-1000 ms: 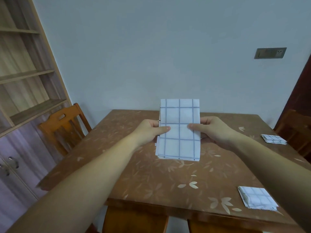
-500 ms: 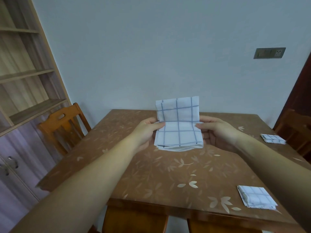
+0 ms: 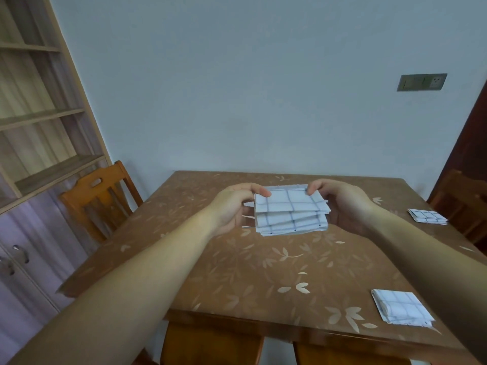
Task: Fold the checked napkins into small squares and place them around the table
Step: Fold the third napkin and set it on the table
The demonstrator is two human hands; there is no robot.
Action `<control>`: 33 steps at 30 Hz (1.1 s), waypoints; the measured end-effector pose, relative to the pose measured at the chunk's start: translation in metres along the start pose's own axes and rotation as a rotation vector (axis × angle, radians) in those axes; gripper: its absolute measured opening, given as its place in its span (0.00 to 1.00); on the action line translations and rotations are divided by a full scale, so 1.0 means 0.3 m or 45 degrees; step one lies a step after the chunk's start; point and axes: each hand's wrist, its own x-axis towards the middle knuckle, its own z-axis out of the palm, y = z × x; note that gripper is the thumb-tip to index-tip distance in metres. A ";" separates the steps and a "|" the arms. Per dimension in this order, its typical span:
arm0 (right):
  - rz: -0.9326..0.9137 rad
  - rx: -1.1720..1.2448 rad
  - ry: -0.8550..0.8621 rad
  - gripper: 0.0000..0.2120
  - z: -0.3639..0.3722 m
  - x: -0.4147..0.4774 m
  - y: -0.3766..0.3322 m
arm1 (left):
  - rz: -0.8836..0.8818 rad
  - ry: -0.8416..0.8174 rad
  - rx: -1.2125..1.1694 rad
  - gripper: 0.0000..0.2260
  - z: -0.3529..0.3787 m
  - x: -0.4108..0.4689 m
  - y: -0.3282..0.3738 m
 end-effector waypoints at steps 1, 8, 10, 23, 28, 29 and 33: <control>-0.013 -0.010 0.020 0.17 0.001 -0.002 -0.002 | 0.006 0.018 0.002 0.17 0.000 0.000 0.001; -0.180 -0.211 0.004 0.09 0.009 0.001 0.010 | 0.085 0.271 -0.045 0.08 0.026 0.034 -0.024; -0.212 -0.218 0.032 0.09 0.011 0.004 0.013 | -0.018 0.219 -0.059 0.12 0.033 0.036 -0.027; 0.092 -0.333 -0.133 0.11 0.027 -0.027 0.018 | 0.071 0.148 0.080 0.04 0.041 0.032 -0.015; -0.029 -0.056 0.025 0.07 0.061 -0.010 0.028 | 0.040 0.246 -0.539 0.05 0.086 0.043 -0.032; -0.046 -0.014 0.043 0.07 0.074 -0.010 0.031 | 0.031 0.235 -0.539 0.06 0.099 0.044 -0.039; -0.034 -0.139 -0.025 0.09 0.095 -0.020 0.055 | 0.050 0.233 -0.114 0.08 0.131 0.047 -0.056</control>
